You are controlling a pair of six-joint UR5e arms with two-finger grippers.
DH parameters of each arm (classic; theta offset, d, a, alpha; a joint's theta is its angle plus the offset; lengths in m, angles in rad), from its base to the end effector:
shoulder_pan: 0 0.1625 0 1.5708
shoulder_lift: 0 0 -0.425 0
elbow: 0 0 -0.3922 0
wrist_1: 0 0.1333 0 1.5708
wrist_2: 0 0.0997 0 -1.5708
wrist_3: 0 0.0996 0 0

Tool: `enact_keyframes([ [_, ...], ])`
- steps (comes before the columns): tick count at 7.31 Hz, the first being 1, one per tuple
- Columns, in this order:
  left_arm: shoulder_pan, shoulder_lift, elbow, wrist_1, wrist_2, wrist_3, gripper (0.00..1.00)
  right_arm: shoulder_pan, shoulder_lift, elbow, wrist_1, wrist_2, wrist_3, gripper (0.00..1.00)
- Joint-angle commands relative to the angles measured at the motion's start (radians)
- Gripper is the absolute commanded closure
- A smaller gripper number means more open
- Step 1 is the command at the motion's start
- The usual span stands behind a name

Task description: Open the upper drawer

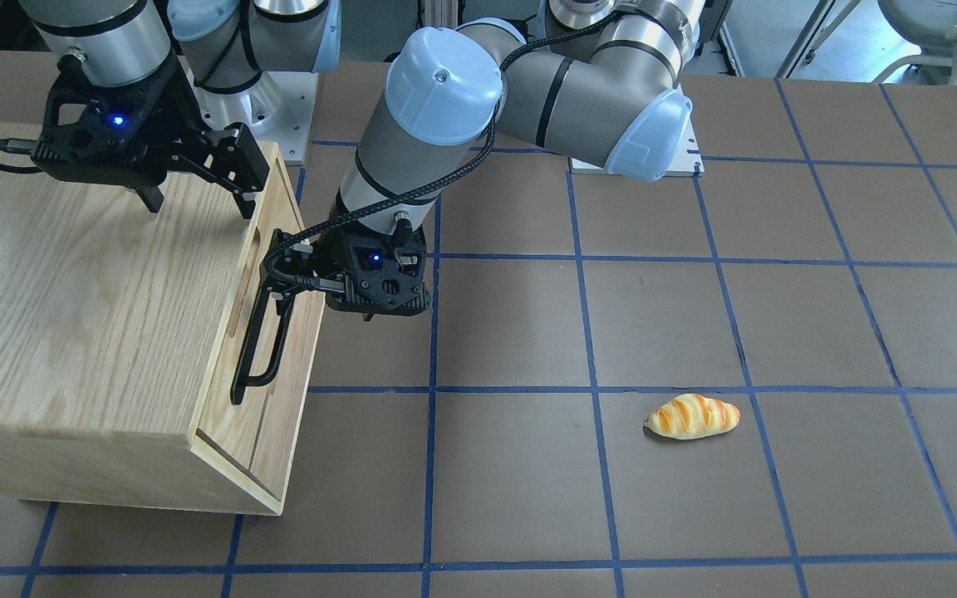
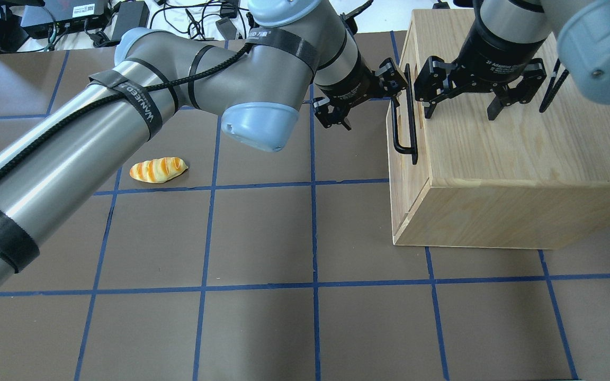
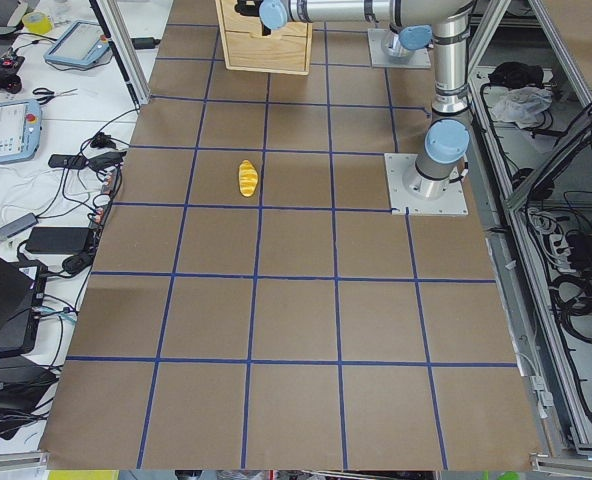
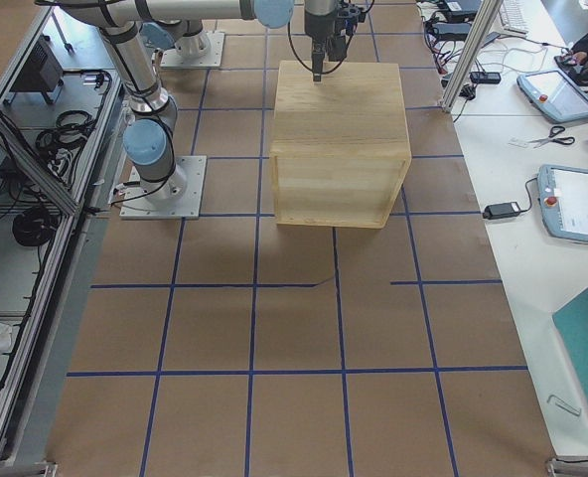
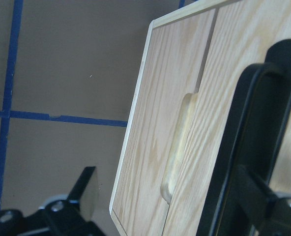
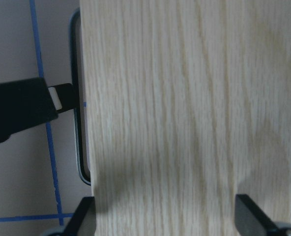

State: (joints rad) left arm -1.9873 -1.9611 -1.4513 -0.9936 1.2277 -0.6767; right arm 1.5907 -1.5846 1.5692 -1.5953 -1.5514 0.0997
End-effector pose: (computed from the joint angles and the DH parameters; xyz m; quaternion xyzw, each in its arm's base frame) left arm -0.4208 -0.5388 0.3913 0.1005 -0.9689 0.0408 0.2223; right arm 0.1450 -0.4871 0.4980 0.0397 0.9990 -0.0193 0.0109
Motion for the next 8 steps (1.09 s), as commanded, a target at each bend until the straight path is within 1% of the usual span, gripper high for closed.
enact_keyframes([
  [1,-0.021,-0.010,0.002,0.000,0.004,-0.003,0.00,0.000,0.000,0.000,0.000,-0.001,0.000,0.00],
  [6,-0.031,-0.028,0.002,-0.003,0.010,0.003,0.00,0.000,0.000,0.000,0.000,0.001,0.000,0.00],
  [8,-0.031,-0.030,0.002,-0.008,0.032,0.014,0.00,0.000,0.000,0.000,0.000,0.001,0.000,0.00],
])
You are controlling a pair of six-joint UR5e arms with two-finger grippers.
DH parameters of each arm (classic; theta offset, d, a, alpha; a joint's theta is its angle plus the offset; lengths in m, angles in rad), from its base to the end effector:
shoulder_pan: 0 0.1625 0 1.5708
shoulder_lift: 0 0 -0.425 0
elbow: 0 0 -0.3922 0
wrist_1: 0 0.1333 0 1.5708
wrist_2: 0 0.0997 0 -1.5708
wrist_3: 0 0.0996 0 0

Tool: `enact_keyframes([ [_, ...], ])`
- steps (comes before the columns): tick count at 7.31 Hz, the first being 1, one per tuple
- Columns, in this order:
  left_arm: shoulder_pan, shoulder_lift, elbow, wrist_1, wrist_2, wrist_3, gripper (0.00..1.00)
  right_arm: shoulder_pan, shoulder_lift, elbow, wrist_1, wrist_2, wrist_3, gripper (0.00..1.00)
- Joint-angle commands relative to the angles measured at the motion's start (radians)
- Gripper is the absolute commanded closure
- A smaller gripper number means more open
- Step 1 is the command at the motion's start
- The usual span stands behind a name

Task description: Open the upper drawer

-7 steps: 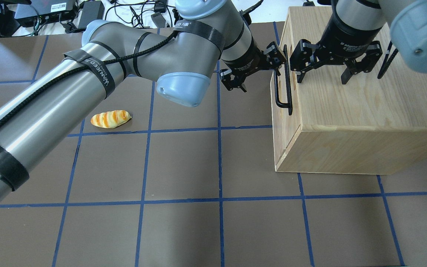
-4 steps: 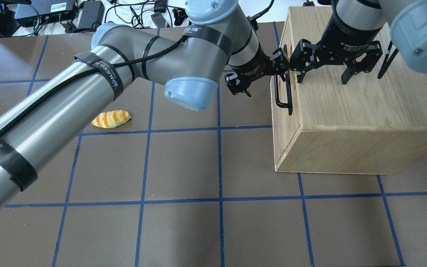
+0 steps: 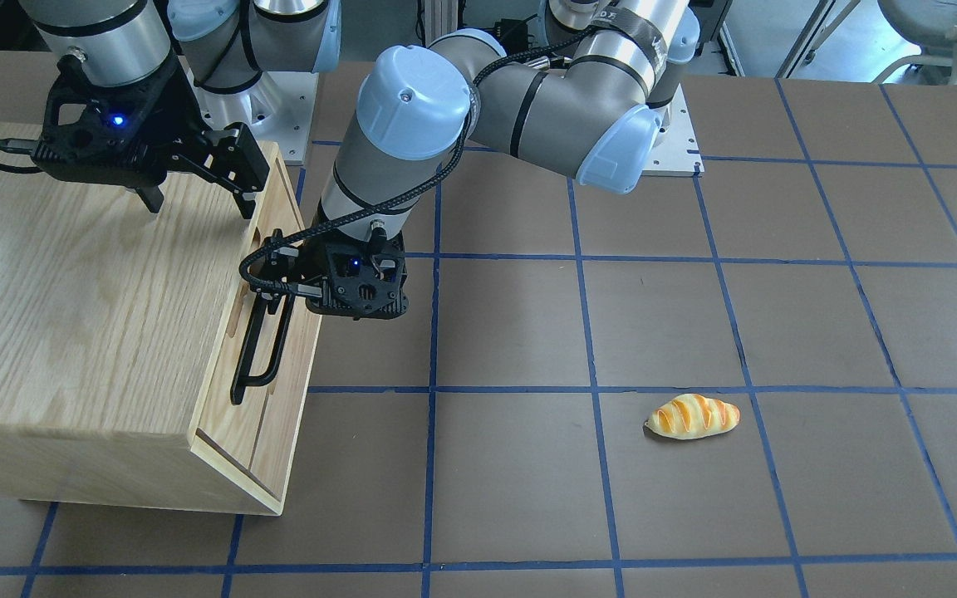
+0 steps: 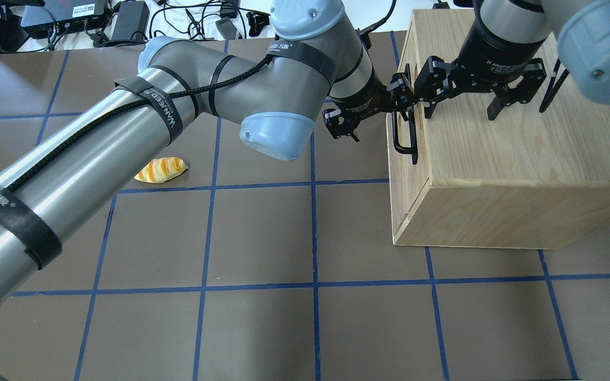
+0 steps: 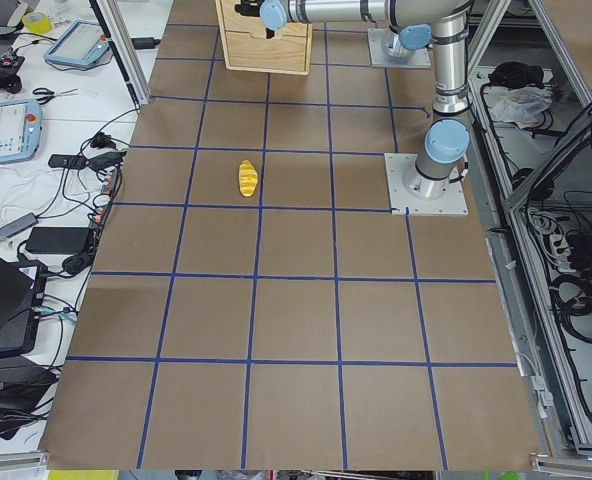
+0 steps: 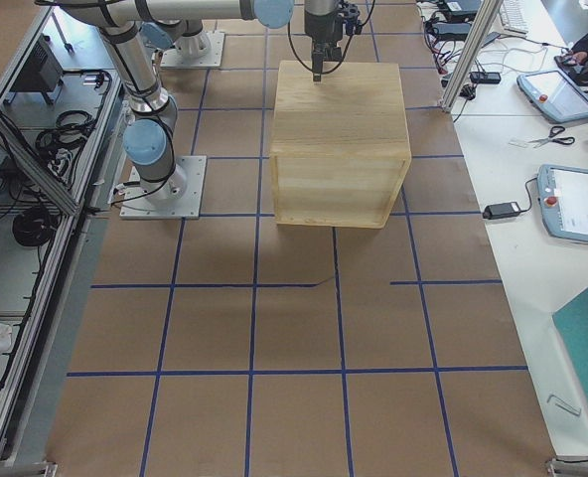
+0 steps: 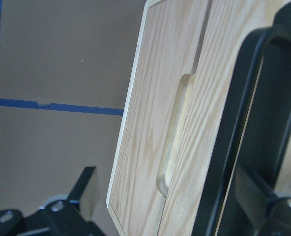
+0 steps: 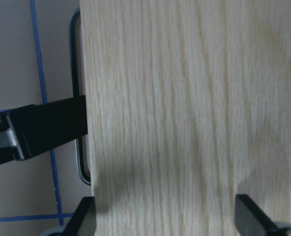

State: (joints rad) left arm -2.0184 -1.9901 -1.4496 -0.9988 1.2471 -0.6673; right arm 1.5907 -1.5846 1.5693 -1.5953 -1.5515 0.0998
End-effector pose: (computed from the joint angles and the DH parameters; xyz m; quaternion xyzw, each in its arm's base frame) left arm -0.4385 -0.5321 0.3715 0.0853 -0.9742 0.0299 0.2067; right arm 0.1449 -0.4871 0.4979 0.0397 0.9990 -0.0193 0.0108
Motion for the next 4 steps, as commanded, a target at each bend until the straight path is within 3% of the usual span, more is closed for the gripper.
enact_keyframes([
  [1,0.000,-0.001,0.000,-0.010,0.015,0.005,0.00,0.000,0.000,0.000,0.000,-0.001,0.000,0.00],
  [4,0.000,-0.007,0.012,-0.018,0.054,0.008,0.00,0.000,0.000,0.000,0.000,0.001,0.000,0.00],
])
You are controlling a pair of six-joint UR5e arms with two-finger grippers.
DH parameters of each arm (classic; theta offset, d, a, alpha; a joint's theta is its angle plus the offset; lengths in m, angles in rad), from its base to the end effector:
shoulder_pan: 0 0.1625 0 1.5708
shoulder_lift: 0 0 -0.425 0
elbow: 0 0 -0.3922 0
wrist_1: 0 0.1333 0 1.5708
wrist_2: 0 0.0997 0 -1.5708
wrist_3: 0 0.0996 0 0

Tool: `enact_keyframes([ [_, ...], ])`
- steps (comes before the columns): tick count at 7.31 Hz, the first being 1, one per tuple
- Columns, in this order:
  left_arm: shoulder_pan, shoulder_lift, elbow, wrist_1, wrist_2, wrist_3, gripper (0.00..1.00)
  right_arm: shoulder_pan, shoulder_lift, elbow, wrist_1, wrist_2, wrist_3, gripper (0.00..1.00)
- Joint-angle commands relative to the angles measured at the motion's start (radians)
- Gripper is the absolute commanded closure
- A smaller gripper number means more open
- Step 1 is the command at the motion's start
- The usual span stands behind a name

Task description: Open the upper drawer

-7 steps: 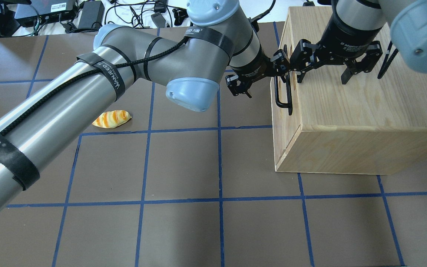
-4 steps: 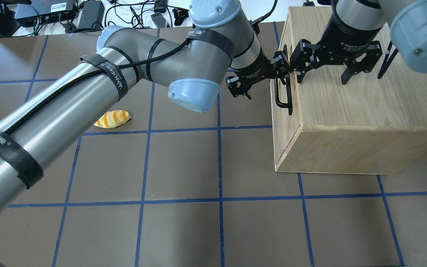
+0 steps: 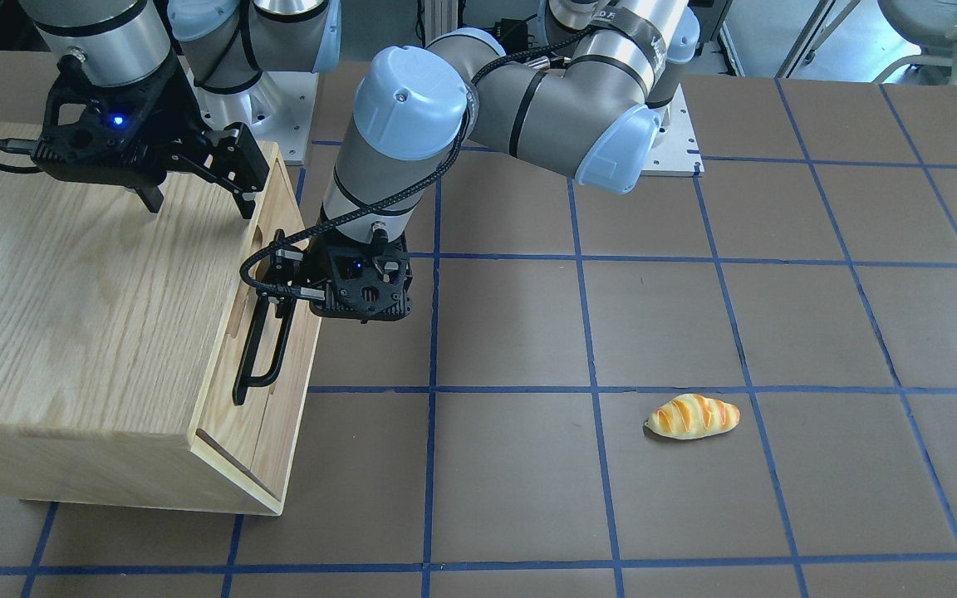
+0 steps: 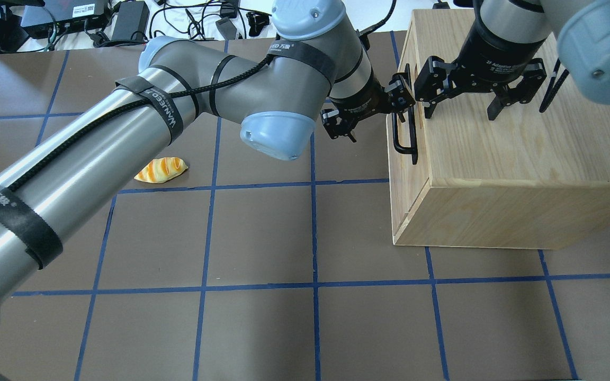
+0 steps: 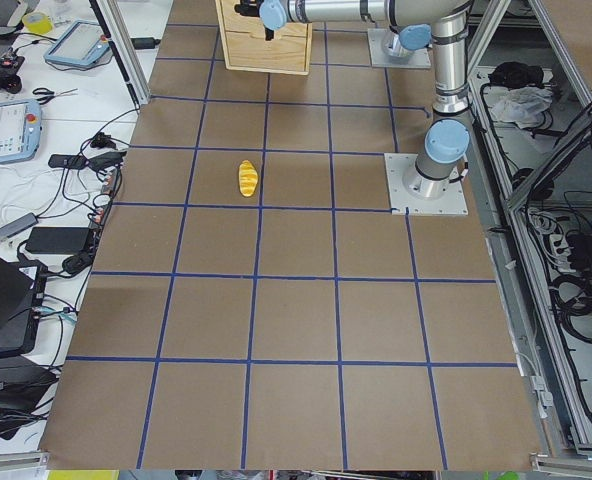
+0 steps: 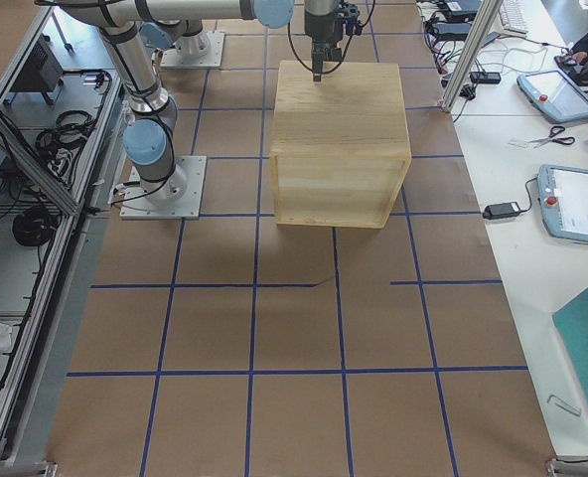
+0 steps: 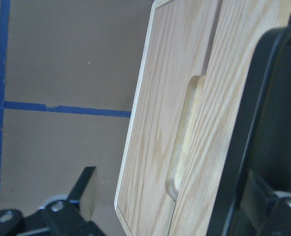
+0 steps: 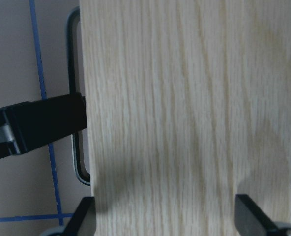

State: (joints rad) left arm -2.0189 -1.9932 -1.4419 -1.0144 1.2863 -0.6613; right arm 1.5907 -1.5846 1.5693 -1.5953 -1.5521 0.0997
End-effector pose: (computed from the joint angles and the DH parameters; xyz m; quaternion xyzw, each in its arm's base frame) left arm -0.4360 -0.5347 0.3703 0.0859 -0.9778 0.0363 0.1878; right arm 0.1449 -0.4871 0.4979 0.0397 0.9990 -0.0193 0.0105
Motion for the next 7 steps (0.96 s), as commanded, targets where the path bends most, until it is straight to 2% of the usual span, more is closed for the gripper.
enact_keyframes([
  [1,0.002,-0.006,0.023,-0.003,0.015,0.002,0.00,0.000,0.000,0.000,0.000,0.001,0.000,0.00],
  [7,0.003,-0.013,0.037,-0.004,0.053,0.012,0.00,-0.002,0.000,0.000,0.000,0.001,0.000,0.00],
])
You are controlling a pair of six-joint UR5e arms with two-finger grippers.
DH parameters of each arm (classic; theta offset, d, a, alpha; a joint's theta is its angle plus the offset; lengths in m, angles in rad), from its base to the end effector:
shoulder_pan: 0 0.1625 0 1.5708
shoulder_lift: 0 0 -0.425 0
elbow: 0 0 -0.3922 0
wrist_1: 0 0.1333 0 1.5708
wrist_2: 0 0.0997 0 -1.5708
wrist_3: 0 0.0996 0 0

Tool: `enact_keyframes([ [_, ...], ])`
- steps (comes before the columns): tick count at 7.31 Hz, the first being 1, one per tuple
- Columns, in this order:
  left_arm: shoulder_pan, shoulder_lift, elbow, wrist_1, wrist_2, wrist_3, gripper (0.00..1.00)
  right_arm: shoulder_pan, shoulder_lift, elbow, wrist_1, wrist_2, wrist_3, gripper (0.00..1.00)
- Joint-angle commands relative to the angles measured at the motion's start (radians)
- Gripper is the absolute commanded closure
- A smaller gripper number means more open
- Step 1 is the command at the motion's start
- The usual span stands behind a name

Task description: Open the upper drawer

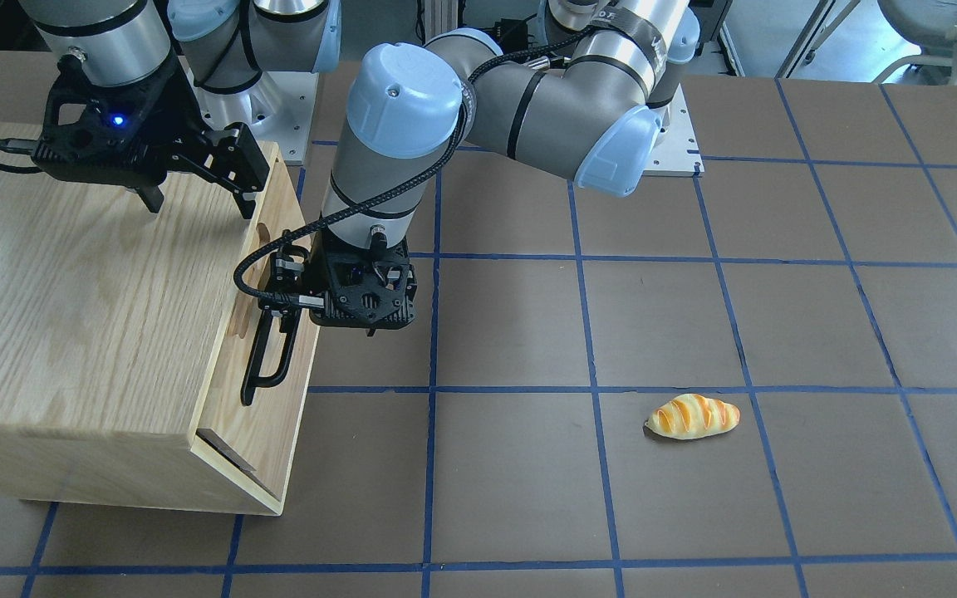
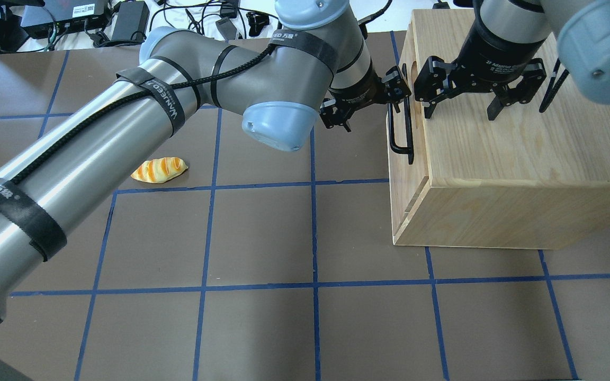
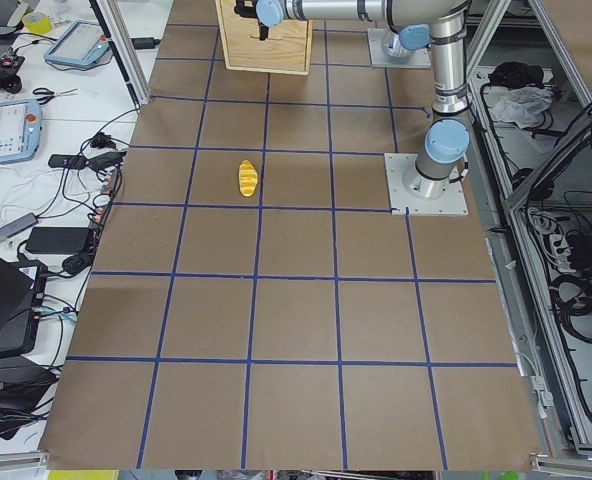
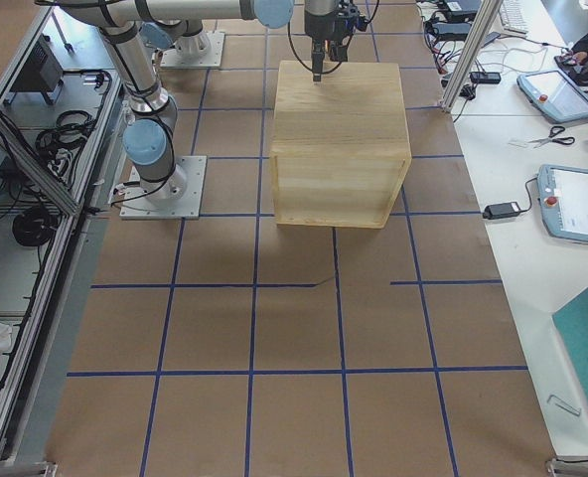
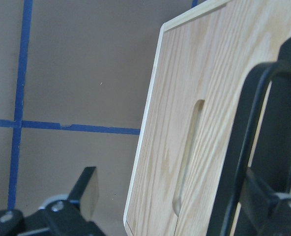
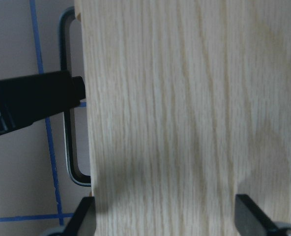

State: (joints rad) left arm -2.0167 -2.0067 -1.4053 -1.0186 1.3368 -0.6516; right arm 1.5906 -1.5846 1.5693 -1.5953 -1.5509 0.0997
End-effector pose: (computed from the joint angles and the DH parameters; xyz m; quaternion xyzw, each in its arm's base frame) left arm -0.4344 -0.5462 0.3777 0.0847 -0.9798 0.0587 0.1714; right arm 0.1450 -0.4871 0.4979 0.0397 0.9990 -0.0193 0.0111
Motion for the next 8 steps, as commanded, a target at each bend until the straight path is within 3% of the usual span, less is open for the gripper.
enact_keyframes([
  [1,0.003,0.002,0.000,-0.002,0.028,0.029,0.00,0.000,0.000,0.000,0.000,-0.001,0.000,0.00],
  [8,0.055,0.008,0.002,-0.031,0.044,0.102,0.00,0.000,0.000,0.000,0.000,-0.001,0.000,0.00],
])
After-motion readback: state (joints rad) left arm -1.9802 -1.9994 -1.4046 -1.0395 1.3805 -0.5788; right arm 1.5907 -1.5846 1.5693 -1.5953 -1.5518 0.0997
